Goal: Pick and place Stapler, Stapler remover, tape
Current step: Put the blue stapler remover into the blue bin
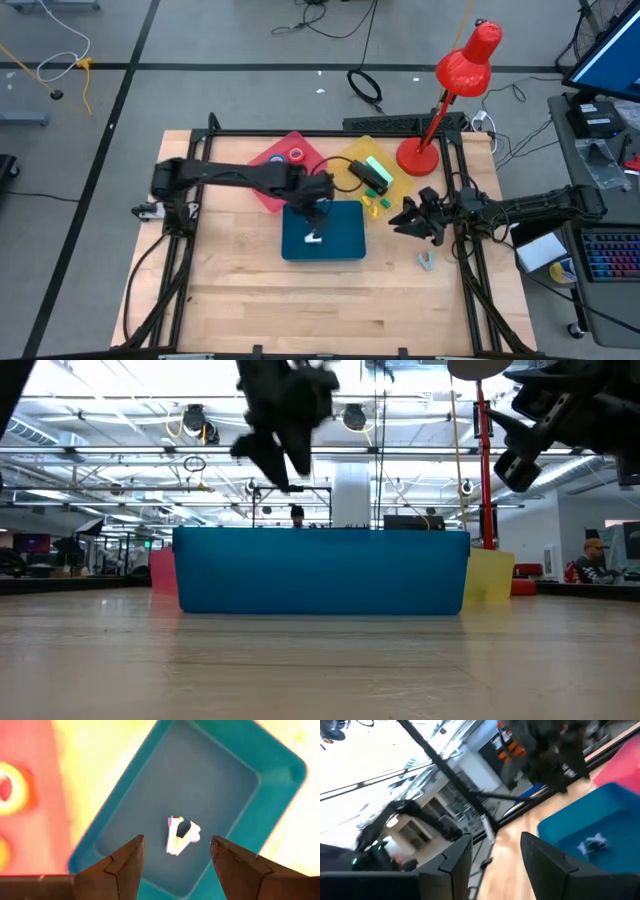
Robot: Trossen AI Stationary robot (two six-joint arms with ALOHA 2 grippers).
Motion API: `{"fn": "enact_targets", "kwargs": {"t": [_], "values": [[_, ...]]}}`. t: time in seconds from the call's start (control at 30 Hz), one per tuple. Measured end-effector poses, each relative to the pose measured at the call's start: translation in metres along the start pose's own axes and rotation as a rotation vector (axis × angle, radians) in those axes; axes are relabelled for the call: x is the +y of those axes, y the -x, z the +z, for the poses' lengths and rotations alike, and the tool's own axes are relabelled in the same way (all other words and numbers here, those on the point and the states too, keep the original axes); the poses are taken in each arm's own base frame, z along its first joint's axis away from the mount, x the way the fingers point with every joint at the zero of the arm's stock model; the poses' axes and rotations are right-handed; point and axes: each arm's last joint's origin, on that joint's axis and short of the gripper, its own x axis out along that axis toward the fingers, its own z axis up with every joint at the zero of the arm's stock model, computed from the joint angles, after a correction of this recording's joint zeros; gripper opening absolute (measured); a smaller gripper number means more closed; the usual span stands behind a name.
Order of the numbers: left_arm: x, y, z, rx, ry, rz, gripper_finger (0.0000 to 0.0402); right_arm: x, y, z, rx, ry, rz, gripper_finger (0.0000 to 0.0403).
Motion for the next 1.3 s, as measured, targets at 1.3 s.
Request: {"fn": "enact_targets", "kwargs": {"t": [1.3], "values": [[0.070, 0.037, -0.236, -0.772, 0.063, -0.518, 0.0228, 0.043, 0.000, 0.010, 0.703, -0.489, -0.721, 0.0159]]}}
